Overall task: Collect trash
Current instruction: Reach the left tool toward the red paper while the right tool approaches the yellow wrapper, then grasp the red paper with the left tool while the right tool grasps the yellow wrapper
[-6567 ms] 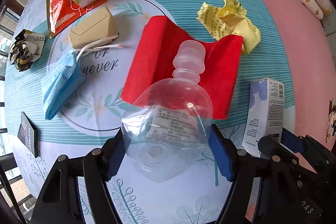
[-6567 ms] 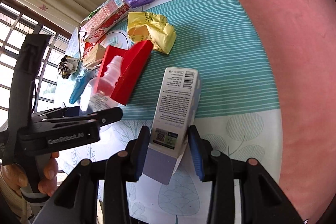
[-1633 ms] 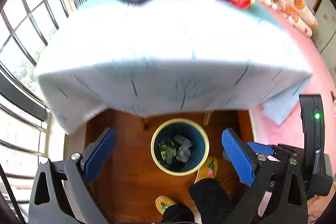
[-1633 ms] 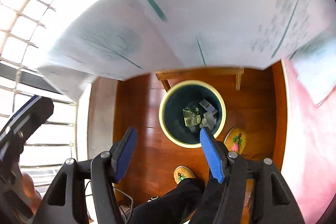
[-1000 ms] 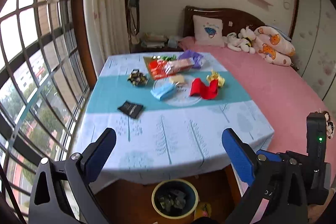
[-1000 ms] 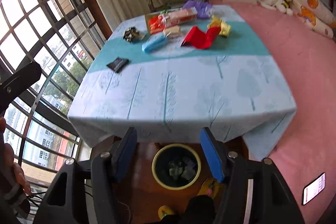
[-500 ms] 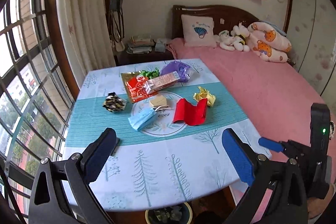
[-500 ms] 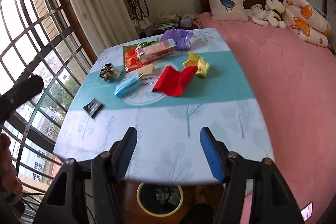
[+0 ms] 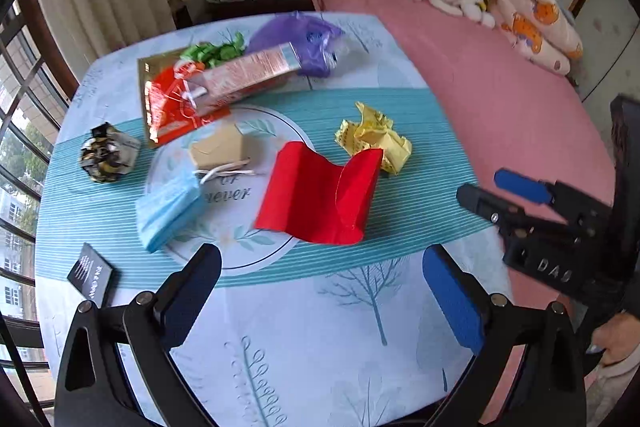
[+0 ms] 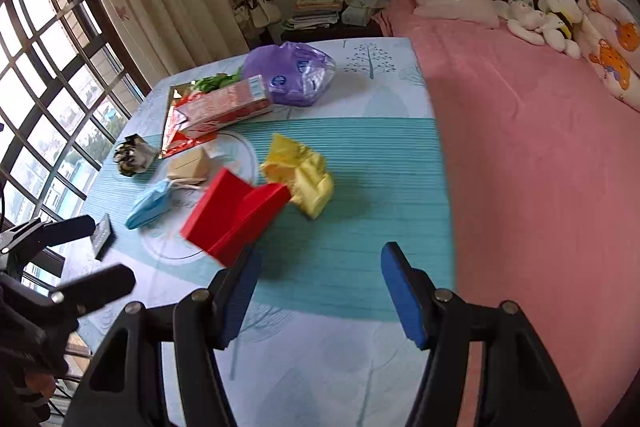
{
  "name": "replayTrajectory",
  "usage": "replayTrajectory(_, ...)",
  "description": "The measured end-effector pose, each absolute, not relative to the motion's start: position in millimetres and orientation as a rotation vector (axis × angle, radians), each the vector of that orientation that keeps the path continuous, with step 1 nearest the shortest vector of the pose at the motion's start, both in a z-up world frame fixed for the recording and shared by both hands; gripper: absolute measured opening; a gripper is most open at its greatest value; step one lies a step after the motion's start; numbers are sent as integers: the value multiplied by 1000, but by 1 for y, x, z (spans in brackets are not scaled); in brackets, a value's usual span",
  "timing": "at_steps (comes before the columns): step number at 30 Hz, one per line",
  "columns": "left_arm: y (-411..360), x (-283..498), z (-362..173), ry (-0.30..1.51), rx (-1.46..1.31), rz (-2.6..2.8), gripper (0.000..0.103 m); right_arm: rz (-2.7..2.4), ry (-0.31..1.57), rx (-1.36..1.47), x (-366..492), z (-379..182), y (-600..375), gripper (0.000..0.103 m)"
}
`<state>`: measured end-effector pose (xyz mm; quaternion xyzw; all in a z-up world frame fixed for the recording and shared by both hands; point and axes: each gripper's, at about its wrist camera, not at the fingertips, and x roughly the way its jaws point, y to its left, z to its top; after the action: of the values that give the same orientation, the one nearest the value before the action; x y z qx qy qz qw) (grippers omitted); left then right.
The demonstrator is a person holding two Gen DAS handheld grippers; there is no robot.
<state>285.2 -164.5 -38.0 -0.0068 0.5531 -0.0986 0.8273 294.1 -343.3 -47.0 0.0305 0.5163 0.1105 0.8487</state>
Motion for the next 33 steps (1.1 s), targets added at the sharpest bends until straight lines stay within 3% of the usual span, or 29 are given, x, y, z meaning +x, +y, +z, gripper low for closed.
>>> replayTrajectory(13,-206,357,-107,1351,134,-108,100,345,1164,85,339,-72,-353,63)
replayTrajectory(24,-190,389,-136,1439,3,-84,100,460,1202,17,364,-85,-328,63)
replayTrajectory(28,-183,398,-144,1455,-42,-81,93,482,1223,17,375,-93,-322,63)
replayTrajectory(33,-170,408,-148,1464,-165,-124,68,493,1255,18,385,-102,-316,62)
